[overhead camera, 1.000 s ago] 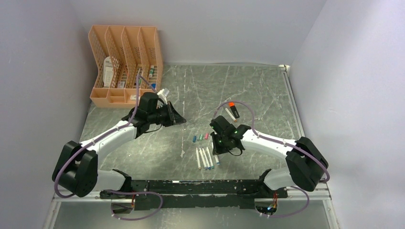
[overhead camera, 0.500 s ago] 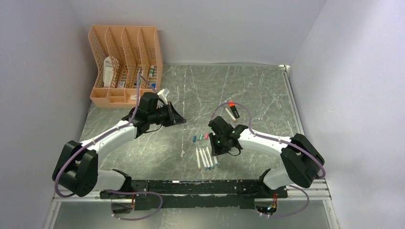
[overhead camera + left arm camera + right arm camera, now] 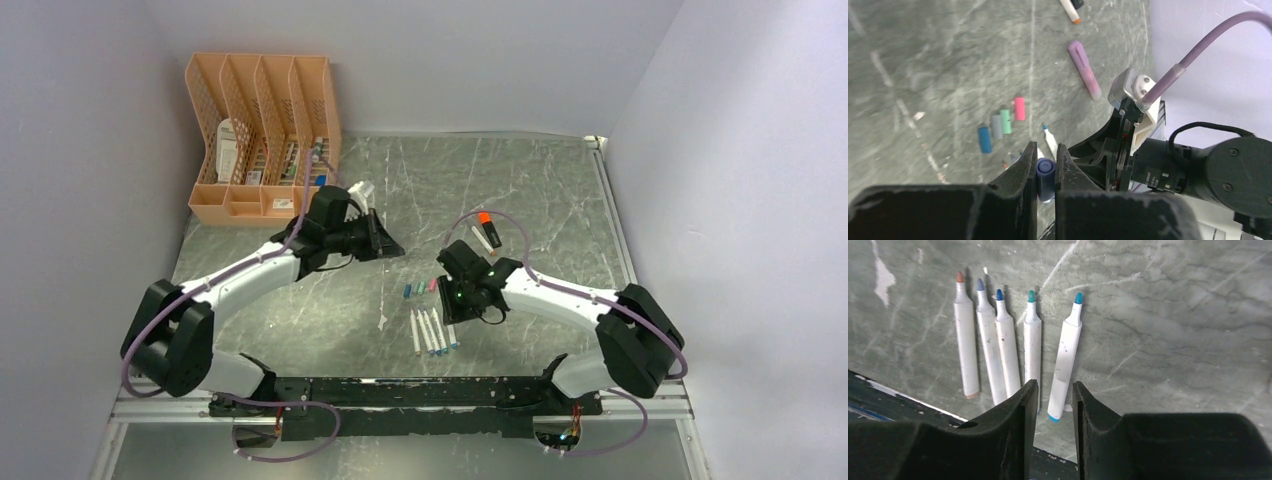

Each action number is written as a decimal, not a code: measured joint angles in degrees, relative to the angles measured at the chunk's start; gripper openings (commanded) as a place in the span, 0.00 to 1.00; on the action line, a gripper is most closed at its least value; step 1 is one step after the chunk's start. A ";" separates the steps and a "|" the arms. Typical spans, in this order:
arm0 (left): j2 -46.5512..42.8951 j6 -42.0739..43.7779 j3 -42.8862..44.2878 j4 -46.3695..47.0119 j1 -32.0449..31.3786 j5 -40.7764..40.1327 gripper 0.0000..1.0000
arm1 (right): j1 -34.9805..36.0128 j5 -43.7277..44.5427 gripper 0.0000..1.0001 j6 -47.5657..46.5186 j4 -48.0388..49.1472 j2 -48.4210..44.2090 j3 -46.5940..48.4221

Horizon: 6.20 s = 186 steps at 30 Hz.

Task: Open the pen caps

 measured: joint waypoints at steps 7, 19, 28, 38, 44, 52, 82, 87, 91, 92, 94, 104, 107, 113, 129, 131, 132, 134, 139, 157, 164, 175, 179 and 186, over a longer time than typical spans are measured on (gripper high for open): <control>8.35 0.39 9.53 -1.97 -7.98 -2.56 0.09 | -3.19 6.01 0.28 -0.15 -6.97 -6.69 6.84; 26.84 0.55 20.26 -5.51 -16.98 -6.71 0.13 | -9.09 8.48 0.30 -0.17 -11.39 -15.06 7.21; 33.86 1.46 25.49 -7.67 -17.88 -8.90 0.16 | -9.31 7.30 0.30 -0.57 -11.52 -16.22 6.56; 36.00 2.69 26.60 -10.60 -18.14 -11.43 0.19 | -9.38 5.75 0.30 -0.79 -11.15 -16.65 5.92; 36.26 2.99 26.60 -11.67 -18.16 -12.74 0.24 | -9.38 4.79 0.30 -0.79 -10.97 -16.65 4.90; 36.26 3.15 26.60 -11.93 -18.18 -13.35 0.32 | -9.38 4.24 0.30 -0.79 -10.86 -16.72 4.76; 9.60 4.42 26.86 -15.19 -18.58 -18.08 0.99 | -17.22 5.79 0.31 -3.98 -9.55 -9.68 13.88; -0.37 4.44 18.62 -15.69 -18.60 -20.15 1.00 | -21.62 5.44 0.50 -5.90 -6.51 0.92 20.48; -6.01 4.42 13.84 -17.70 -18.58 -21.81 0.99 | -23.45 6.05 0.59 -7.87 -4.94 9.68 25.66; -7.39 4.39 12.90 -18.10 -18.60 -22.14 1.00 | -23.80 6.29 0.58 -8.35 -4.74 11.72 26.82; -9.97 4.37 11.41 -18.56 -18.60 -22.77 0.99 | -24.52 6.49 0.53 -9.18 -4.37 15.28 28.85; -15.28 4.35 8.48 -19.30 -18.58 -23.82 1.00 | -29.31 4.48 0.38 -12.24 -2.80 29.07 36.30; -15.26 4.35 7.96 -19.80 -18.58 -23.87 1.00 | -29.90 3.69 0.36 -12.66 -2.12 31.74 37.35; -15.06 4.35 7.89 -20.11 -18.58 -23.89 1.00 | -29.99 2.34 0.35 -13.22 -1.64 34.99 38.23; -11.04 4.13 7.89 -19.96 -18.58 -23.82 1.00 | -28.61 7.37 0.33 -14.71 1.68 32.52 33.07; -10.49 4.13 7.89 -19.93 -18.58 -23.80 1.00 | -28.26 8.50 0.19 -14.93 1.73 31.36 31.41; -10.25 4.13 7.89 -19.96 -18.58 -23.78 1.00 | -28.15 8.81 0.09 -14.97 1.86 30.82 30.58; -9.86 4.15 7.91 -19.93 -18.58 -23.76 1.00 | -27.93 8.92 0.00 -15.13 2.05 30.34 29.88; -9.35 4.15 7.93 -19.21 -18.58 -23.50 1.00 | -27.78 9.22 0.00 -16.00 1.75 30.29 30.12; -22.36 2.10 -0.17 -7.48 -18.58 -23.82 0.99 | -27.08 -30.18 0.00 -6.88 15.58 -2.86 15.28; -25.92 0.37 -2.91 4.76 -18.58 -20.44 1.00 | -13.92 -40.41 0.00 4.59 26.10 -16.81 -1.53; -24.41 -2.23 -6.12 11.93 -18.58 -17.09 0.99 | -8.37 -34.29 0.00 8.04 27.28 -25.59 -1.25; -25.05 -3.06 -6.58 12.22 -18.58 -17.09 0.91 | -8.33 -32.26 0.00 8.04 26.29 -25.59 -0.61; -23.76 -5.49 -7.13 15.10 -18.58 -16.28 0.68 | -8.22 -30.34 0.00 8.02 25.51 -25.20 -0.42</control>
